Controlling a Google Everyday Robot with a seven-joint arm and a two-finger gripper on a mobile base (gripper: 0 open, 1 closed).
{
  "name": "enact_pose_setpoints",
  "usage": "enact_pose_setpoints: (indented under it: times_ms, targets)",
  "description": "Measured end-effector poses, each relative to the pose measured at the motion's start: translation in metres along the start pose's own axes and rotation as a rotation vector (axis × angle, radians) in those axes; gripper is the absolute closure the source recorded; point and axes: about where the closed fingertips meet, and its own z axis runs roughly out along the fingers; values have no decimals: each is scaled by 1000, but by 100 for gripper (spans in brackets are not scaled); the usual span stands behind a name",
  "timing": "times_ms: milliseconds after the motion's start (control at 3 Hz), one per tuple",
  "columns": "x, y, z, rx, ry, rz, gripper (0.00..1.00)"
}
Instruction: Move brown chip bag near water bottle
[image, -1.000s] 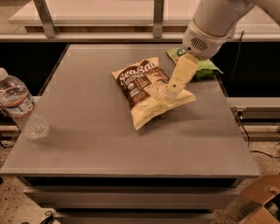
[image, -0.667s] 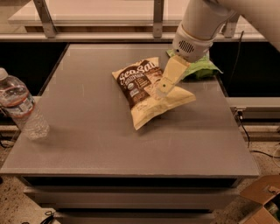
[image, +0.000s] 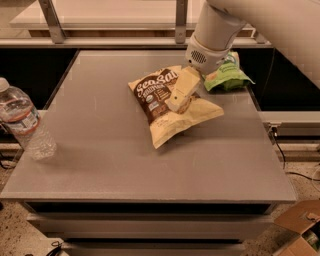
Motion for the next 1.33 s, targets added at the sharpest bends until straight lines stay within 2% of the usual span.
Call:
enact_pose_setpoints:
  times_ms: [333,667,1333]
  targets:
    - [-8,-1,10,-18,7,4,0]
    - [-18,2,15,-35,5,-14,17]
    - [-32,12,21,-64,4,-66,63]
